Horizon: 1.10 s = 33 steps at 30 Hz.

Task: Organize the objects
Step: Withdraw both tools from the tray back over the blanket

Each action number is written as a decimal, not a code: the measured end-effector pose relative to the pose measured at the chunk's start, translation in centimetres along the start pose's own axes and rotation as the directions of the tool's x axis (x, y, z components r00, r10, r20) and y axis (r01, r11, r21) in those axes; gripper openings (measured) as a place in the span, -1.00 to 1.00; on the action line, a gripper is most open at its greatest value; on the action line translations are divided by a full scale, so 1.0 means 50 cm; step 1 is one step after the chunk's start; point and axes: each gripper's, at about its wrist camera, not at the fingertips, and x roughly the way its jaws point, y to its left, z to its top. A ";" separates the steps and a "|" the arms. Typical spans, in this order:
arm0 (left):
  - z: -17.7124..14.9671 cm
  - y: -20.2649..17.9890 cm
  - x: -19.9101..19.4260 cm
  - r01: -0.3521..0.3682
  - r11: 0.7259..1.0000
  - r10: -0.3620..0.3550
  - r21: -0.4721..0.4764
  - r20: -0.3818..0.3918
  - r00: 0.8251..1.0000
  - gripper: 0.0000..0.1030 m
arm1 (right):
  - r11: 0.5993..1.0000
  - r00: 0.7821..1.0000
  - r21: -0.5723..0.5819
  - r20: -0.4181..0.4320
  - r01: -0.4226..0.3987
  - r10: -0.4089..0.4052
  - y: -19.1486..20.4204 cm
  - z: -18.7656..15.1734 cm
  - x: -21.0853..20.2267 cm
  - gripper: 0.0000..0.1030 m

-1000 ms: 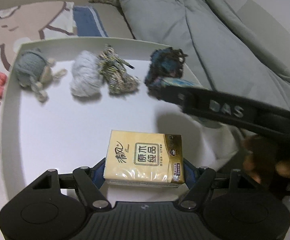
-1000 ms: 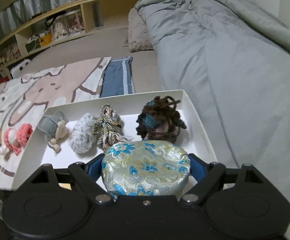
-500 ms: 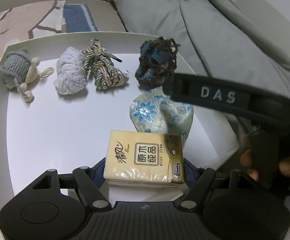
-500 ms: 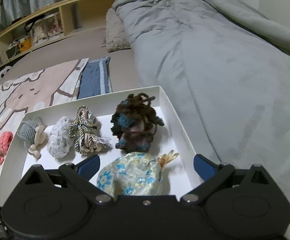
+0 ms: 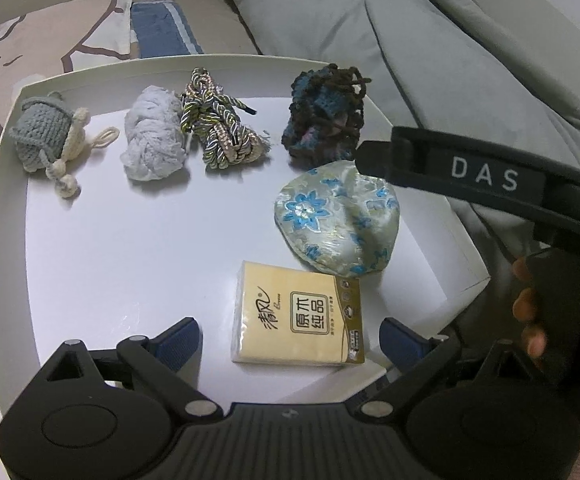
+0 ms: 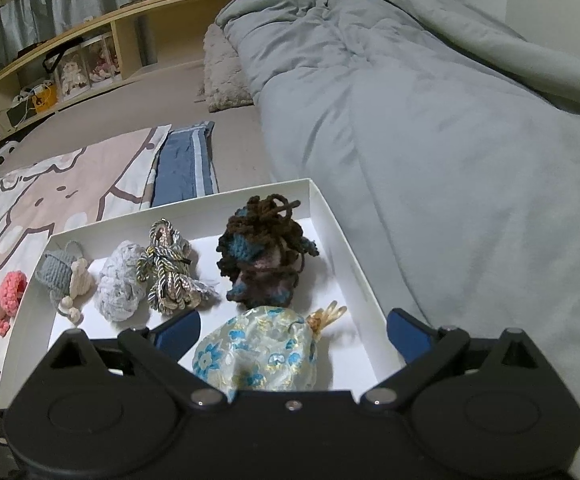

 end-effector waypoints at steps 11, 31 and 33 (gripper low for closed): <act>0.003 0.024 -0.091 -0.047 0.999 0.045 0.024 0.082 0.996 0.87 | 0.999 1.000 0.036 0.008 -0.004 0.004 0.023 0.008 -0.051 0.95; -0.013 0.110 -0.261 -0.174 0.984 0.162 0.027 0.248 0.955 1.00 | 1.000 0.995 -0.003 0.099 0.022 -0.022 0.076 -0.012 -0.174 0.96; -0.015 0.117 -0.270 -0.182 0.983 0.168 0.030 0.267 0.949 1.00 | 1.000 0.994 -0.009 0.106 0.026 -0.025 0.078 -0.017 -0.181 0.96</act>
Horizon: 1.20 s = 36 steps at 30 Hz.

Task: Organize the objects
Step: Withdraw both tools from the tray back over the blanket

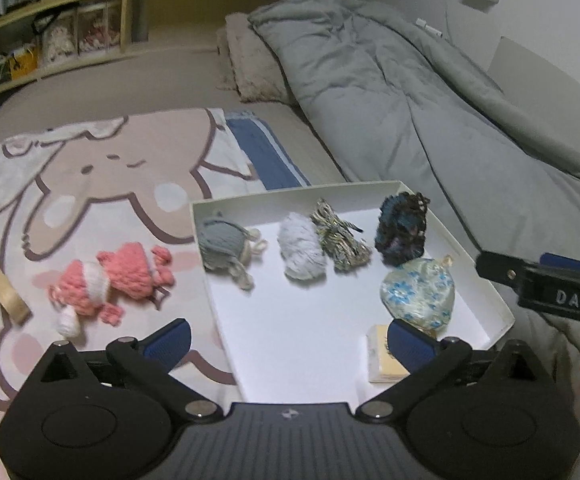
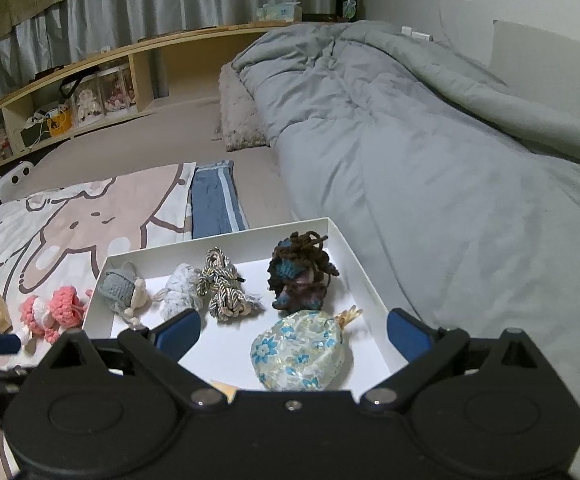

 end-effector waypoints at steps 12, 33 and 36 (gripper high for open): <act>0.002 0.056 -0.033 -0.013 1.000 0.015 -0.018 0.135 0.991 1.00 | 1.000 0.995 0.014 0.098 0.009 -0.011 0.001 -0.020 -0.031 1.00; 0.000 0.230 -0.080 -0.146 0.985 0.161 -0.089 0.203 0.966 1.00 | 0.992 0.973 -0.084 0.200 -0.096 0.111 0.129 -0.018 0.002 1.00; 0.003 0.262 -0.095 -0.172 0.979 0.191 -0.107 0.210 0.959 1.00 | 0.986 0.968 -0.105 0.205 -0.128 0.147 0.160 -0.016 0.007 1.00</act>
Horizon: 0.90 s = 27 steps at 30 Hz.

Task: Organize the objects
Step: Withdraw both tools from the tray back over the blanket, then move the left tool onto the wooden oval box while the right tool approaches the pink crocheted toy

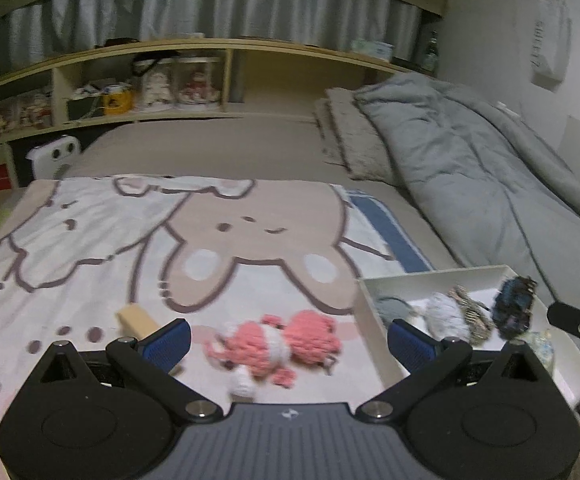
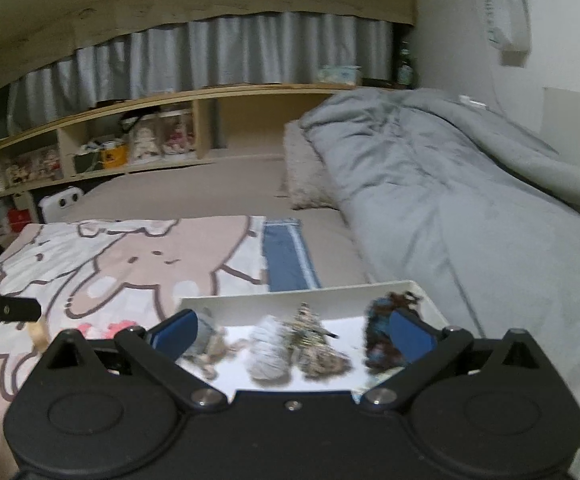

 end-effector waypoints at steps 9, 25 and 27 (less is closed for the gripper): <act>0.009 0.090 -0.018 -0.064 0.998 0.064 -0.028 0.020 0.998 1.00 | 0.996 0.997 -0.051 -0.003 -0.072 0.072 0.078 -0.008 0.027 1.00; -0.002 0.219 0.010 -0.094 0.979 0.099 -0.181 0.021 0.995 0.99 | 0.974 0.974 -0.025 -0.008 -0.224 0.224 0.201 -0.026 0.076 1.00; -0.001 0.228 0.020 -0.097 0.976 0.103 -0.196 0.023 0.994 0.98 | 0.970 0.971 -0.036 -0.014 -0.240 0.239 0.217 -0.030 0.084 1.00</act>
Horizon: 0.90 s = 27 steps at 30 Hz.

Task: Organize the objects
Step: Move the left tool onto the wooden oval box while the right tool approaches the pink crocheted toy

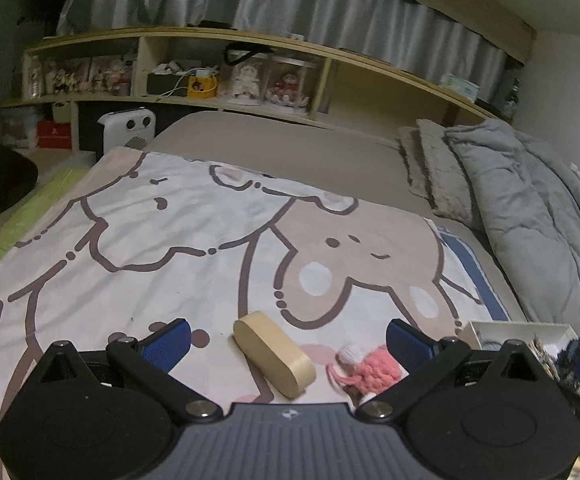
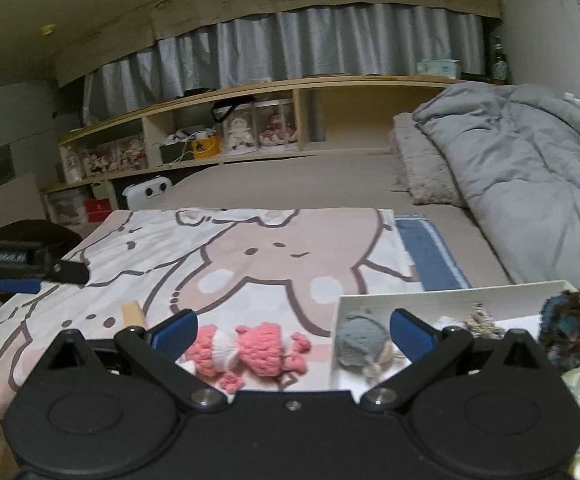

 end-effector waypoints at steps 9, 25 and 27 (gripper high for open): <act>0.004 0.017 0.088 -0.037 0.997 0.035 -0.069 -0.025 0.999 0.98 | 0.999 0.999 -0.038 -0.039 -0.038 0.036 0.049 -0.015 0.053 1.00; -0.040 0.016 0.215 -0.125 0.989 0.112 -0.083 -0.148 0.983 0.98 | 0.996 0.993 -0.001 -0.080 -0.088 0.087 0.076 -0.040 0.097 1.00; -0.053 0.015 0.220 -0.162 0.985 0.150 -0.055 -0.179 0.972 1.00 | 0.996 0.993 0.010 -0.077 -0.090 0.091 0.074 -0.039 0.097 1.00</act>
